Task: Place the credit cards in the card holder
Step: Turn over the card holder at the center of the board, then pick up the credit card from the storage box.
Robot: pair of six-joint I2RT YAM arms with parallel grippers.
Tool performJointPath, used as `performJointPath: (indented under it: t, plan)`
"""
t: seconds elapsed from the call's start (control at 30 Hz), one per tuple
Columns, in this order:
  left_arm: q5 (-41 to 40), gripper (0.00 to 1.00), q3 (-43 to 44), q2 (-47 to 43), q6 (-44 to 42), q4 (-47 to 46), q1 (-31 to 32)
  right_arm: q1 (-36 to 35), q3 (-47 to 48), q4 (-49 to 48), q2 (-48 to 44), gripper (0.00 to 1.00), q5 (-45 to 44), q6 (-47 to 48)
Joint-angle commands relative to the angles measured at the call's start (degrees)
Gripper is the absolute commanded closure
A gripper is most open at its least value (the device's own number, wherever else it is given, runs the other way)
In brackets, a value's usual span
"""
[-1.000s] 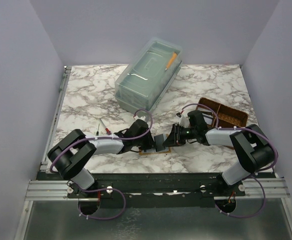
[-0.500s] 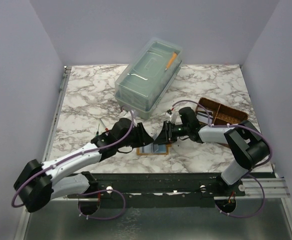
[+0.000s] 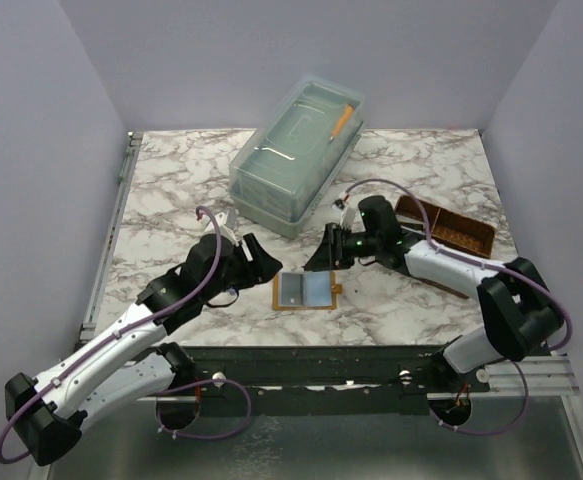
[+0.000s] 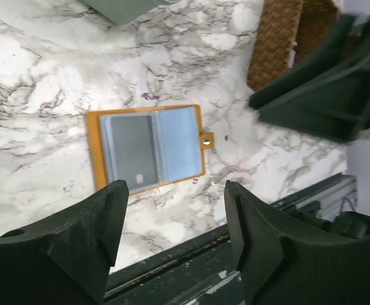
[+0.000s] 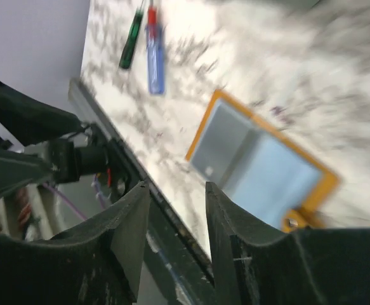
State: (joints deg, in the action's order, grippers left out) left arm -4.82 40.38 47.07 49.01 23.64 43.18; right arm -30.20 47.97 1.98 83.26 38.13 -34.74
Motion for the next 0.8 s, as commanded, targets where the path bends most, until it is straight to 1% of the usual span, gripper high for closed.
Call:
performJointPath:
  t: [0.0, 0.07, 0.13, 0.27, 0.3, 0.37, 0.47, 0.57, 0.63, 0.7, 0.77]
  plan:
    - [-0.1, 0.30, 4.2, 6.5, -6.4, 2.3, -1.3, 11.9, 5.0, 18.6, -6.3, 0.55, -6.5, 11.1]
    - [1.3, 0.29, 5.8, 9.6, -7.4, 2.2, -2.4, 17.1, 8.2, 23.6, -6.0, 0.55, -9.8, 13.4]
    - [3.3, 0.27, 7.9, 12.7, -8.3, 2.5, -3.8, 20.9, 11.4, 28.3, -4.8, 0.55, -13.3, 14.5]
    - [3.2, 0.26, 14.4, 18.1, -11.3, 5.1, -4.3, 28.7, 15.2, 33.5, -2.5, 0.55, -18.3, 14.6]
    - [3.0, 0.26, 16.7, 19.2, -12.2, 5.9, -4.4, 29.7, 16.0, 34.5, -1.4, 0.52, -19.4, 14.7]
    - [1.7, 0.26, 19.6, 21.2, -13.5, 8.6, -4.5, 32.8, 18.9, 37.6, 2.6, 0.51, -20.0, 15.2]
    - [-0.5, 0.26, 24.9, 24.8, -15.0, 14.6, -4.5, 33.2, 23.2, 39.8, 8.1, 0.53, -18.0, 18.2]
    - [-1.7, 0.26, 31.4, 29.2, -17.8, 21.4, -4.6, 33.2, 26.7, 39.0, 11.6, 0.51, -15.9, 20.7]
    - [-2.3, 0.27, 34.7, 32.2, -20.7, 24.2, -4.5, 33.2, 28.2, 39.2, 14.1, 0.51, -14.8, 24.9]
    - [-3.1, 0.27, 37.5, 34.7, -23.1, 26.0, -4.6, 33.2, 29.5, 40.8, 16.1, 0.50, -16.5, 29.4]
    - [-2.4, 0.27, 40.3, 36.8, -25.0, 27.0, -4.7, 33.2, 27.9, 38.1, 15.3, 0.48, -17.5, 32.5]
